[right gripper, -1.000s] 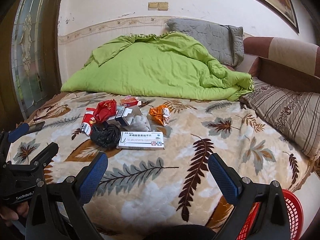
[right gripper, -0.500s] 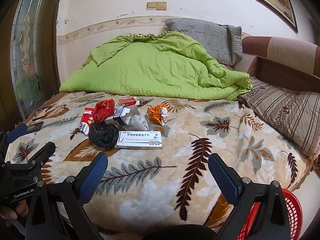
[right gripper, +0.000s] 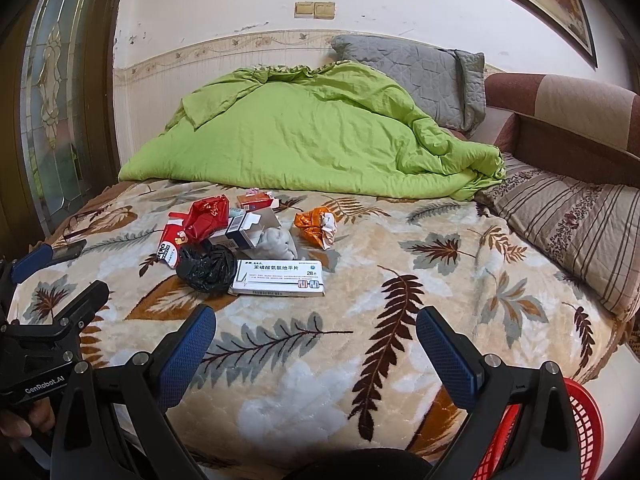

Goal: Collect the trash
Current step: 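Move both tools toward the pile of trash on the bed, then grasp the black plastic bag with the left tool while the right tool grasps the white medicine box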

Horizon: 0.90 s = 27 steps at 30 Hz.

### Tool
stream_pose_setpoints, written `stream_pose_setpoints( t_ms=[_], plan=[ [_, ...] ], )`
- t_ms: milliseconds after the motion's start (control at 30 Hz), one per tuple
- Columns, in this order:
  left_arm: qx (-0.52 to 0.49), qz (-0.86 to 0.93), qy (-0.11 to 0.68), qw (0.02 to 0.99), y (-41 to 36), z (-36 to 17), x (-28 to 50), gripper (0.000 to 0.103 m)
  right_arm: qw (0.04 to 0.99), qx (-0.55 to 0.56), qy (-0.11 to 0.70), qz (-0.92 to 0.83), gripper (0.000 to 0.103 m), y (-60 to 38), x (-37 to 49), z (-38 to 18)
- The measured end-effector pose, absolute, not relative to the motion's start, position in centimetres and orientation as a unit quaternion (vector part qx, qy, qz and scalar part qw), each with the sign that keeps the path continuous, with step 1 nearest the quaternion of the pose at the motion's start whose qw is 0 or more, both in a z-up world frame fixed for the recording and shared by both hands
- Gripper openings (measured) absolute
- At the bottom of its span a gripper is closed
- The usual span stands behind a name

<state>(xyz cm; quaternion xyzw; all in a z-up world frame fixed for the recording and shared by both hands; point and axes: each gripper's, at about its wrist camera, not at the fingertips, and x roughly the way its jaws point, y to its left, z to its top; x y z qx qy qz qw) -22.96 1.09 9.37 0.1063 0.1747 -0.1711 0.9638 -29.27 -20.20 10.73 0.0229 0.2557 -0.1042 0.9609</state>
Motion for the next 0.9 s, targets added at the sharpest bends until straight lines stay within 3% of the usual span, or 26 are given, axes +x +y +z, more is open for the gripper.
stream_pose_setpoints(
  t_ms=[533,900],
  plan=[
    [0.106,-0.173,0.177,0.963,1.0,9.4,-23.1,0.103,0.960,0.022,0.257,-0.105,0.102,-20.1,-29.4,10.7],
    [0.062,-0.180,0.231,0.954,2.0,9.1,-20.9,0.103,0.954,0.081,0.273,-0.094,0.102,-22.5,-29.8,10.1]
  ],
)
